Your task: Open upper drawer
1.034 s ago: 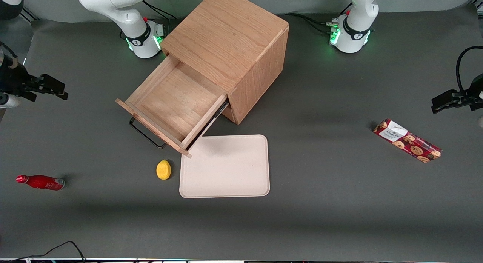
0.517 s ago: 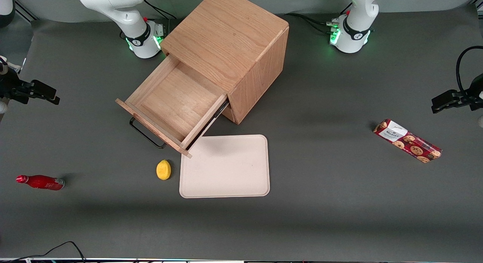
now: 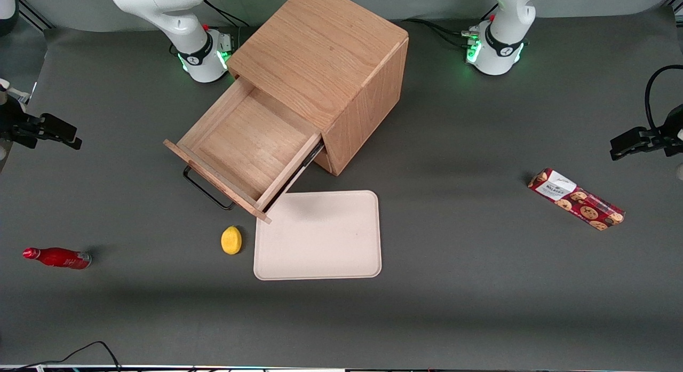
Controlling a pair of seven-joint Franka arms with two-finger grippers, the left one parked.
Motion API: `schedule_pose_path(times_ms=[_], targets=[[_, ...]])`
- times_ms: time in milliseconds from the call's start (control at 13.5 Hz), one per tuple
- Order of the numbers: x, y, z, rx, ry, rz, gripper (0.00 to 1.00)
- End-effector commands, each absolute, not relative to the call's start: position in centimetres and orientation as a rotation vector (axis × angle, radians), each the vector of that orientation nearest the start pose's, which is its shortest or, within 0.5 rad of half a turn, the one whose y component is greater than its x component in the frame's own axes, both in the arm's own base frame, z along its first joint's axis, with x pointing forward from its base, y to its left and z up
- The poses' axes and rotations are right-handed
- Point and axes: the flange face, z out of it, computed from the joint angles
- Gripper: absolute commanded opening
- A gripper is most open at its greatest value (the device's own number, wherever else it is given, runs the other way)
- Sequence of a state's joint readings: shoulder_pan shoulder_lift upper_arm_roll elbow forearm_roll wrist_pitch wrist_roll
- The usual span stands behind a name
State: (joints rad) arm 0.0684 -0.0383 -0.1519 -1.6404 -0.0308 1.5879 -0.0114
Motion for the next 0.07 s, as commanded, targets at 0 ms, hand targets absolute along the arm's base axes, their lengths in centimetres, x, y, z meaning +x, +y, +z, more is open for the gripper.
schedule_pose_path(times_ms=[0], targets=[[54.56,-5.77,61.75,-3.18,0.162,0.02,1.0]])
